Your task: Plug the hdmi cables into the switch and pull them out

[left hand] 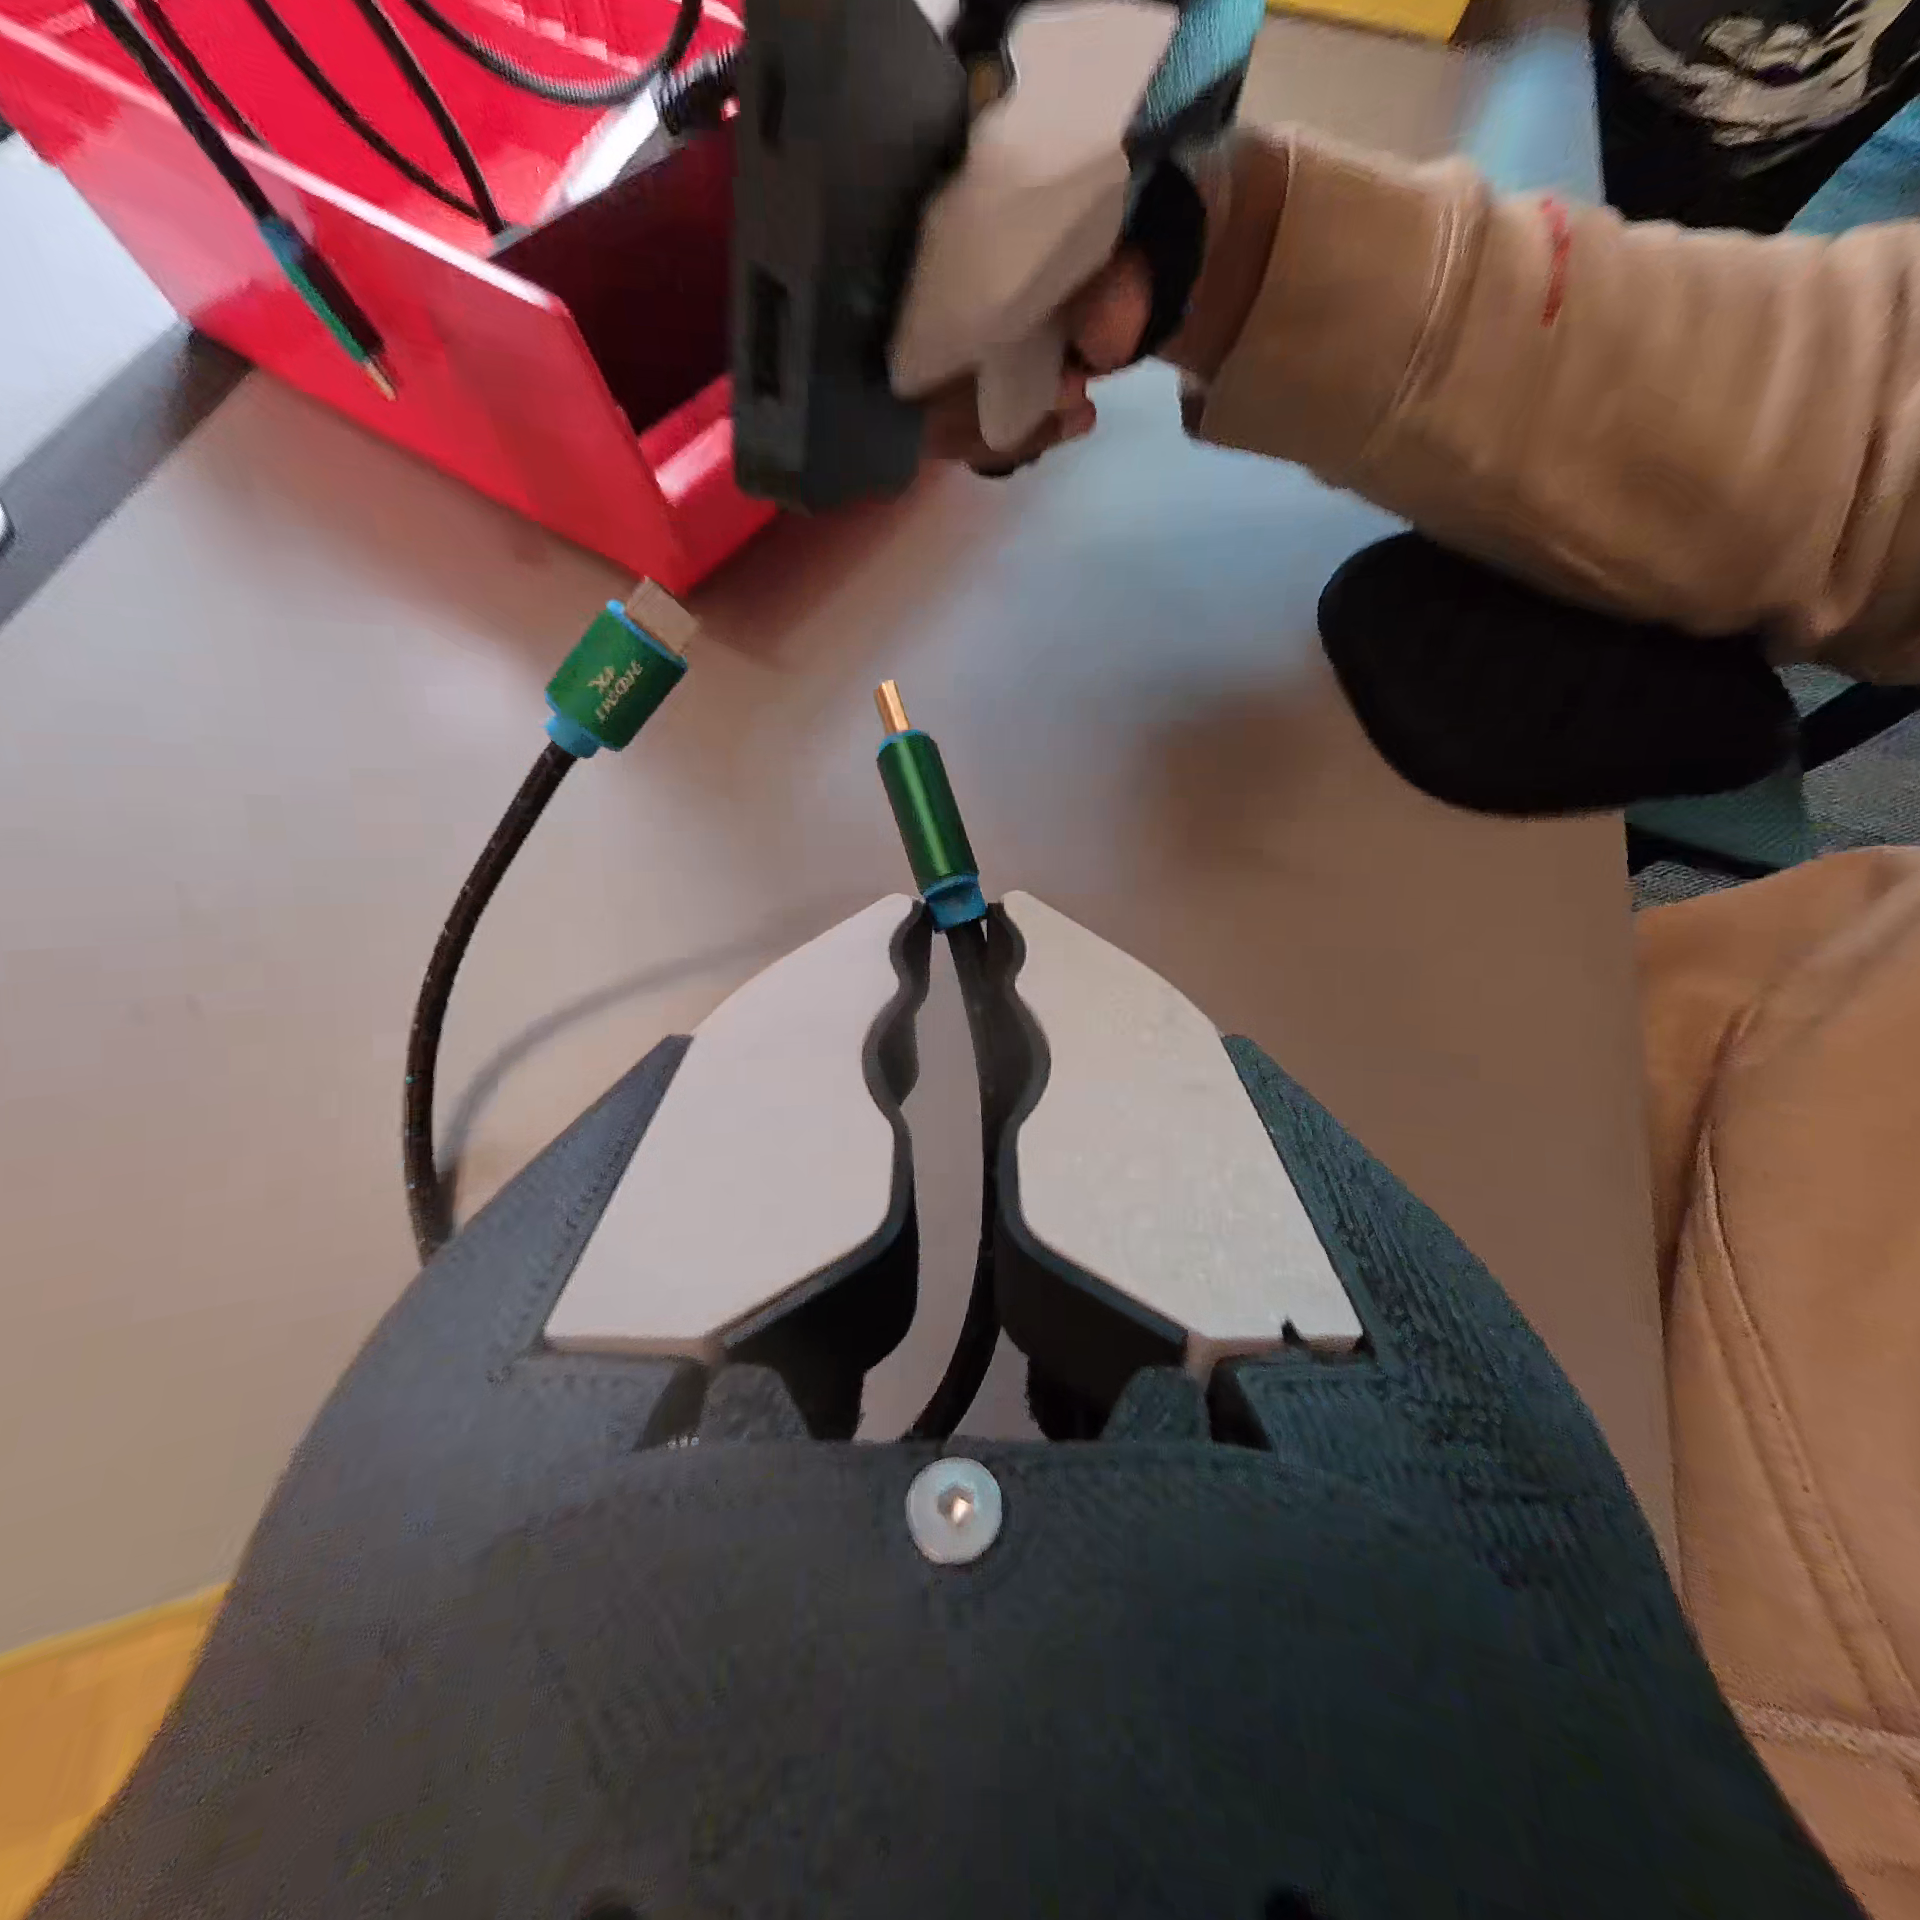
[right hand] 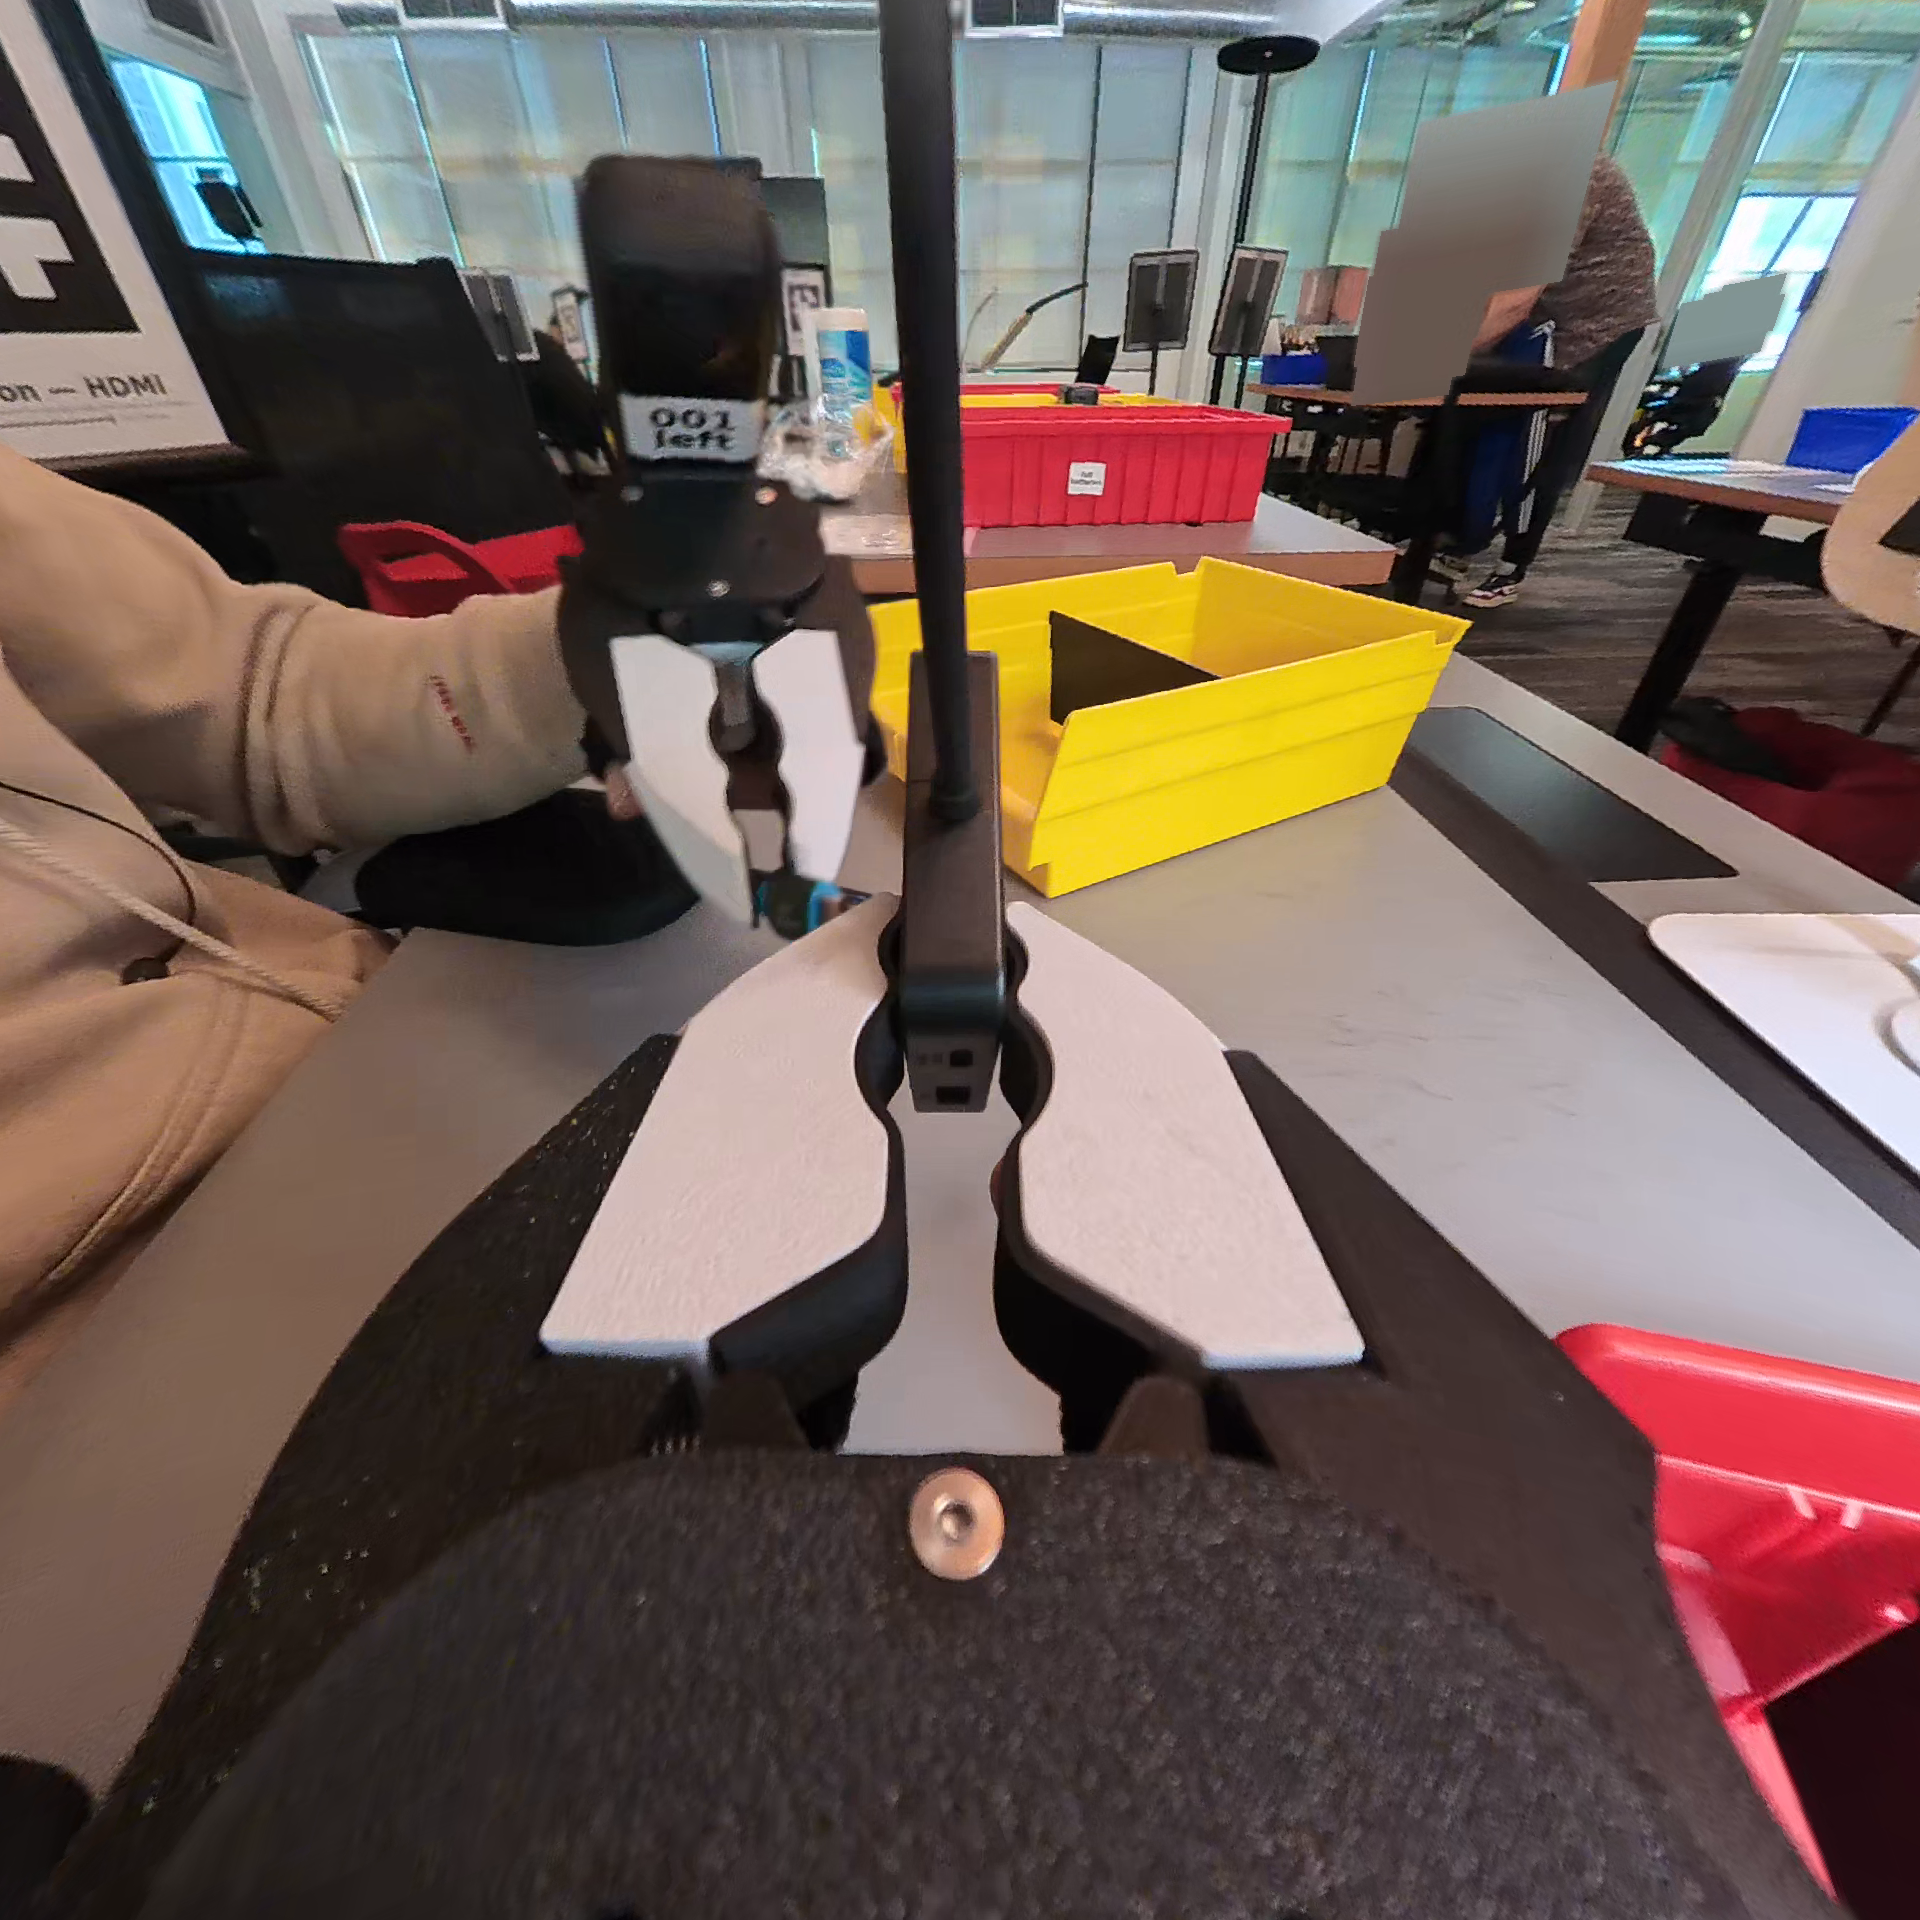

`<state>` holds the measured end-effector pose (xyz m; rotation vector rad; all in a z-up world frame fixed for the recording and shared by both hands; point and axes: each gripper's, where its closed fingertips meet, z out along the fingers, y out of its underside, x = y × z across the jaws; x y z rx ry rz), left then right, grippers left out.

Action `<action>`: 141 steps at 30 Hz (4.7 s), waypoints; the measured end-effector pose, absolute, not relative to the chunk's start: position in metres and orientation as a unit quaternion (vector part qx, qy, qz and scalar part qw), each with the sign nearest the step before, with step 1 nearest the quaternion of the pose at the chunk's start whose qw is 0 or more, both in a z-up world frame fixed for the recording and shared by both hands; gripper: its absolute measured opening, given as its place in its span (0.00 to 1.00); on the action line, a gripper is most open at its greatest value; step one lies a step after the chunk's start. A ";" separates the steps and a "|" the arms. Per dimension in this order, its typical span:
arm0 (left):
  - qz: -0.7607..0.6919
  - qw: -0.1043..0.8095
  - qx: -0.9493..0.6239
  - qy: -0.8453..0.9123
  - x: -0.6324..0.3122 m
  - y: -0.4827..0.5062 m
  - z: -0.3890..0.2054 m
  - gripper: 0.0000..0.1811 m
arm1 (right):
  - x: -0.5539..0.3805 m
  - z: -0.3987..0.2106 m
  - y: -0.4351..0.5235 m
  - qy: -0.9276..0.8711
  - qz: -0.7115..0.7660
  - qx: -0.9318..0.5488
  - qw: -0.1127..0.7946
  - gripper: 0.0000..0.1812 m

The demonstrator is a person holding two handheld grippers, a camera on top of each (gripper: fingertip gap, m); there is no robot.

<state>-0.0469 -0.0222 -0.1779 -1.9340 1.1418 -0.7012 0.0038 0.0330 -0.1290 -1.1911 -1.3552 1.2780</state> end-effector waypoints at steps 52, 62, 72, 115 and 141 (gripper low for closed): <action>-0.047 0.589 -0.604 0.535 -0.047 0.003 -0.149 0.06 | 0.018 -0.138 0.007 -0.570 0.582 -0.465 0.345 0.07; 0.035 0.566 -0.559 0.606 -0.046 -0.001 -0.175 0.06 | 0.010 -0.170 0.009 -0.621 0.500 -0.509 0.324 0.07; 0.004 0.517 -0.560 0.647 -0.048 -0.011 -0.199 0.05 | 0.006 -0.200 0.003 -0.662 0.447 -0.532 0.282 0.07; -0.189 0.467 -0.642 0.578 -0.055 -0.023 -0.197 0.06 | -0.007 -0.177 -0.010 -0.611 0.550 -0.494 0.283 0.07; -0.166 0.400 -0.704 0.563 -0.068 -0.018 -0.213 0.06 | -0.019 -0.185 -0.005 -0.623 0.506 -0.509 0.312 0.07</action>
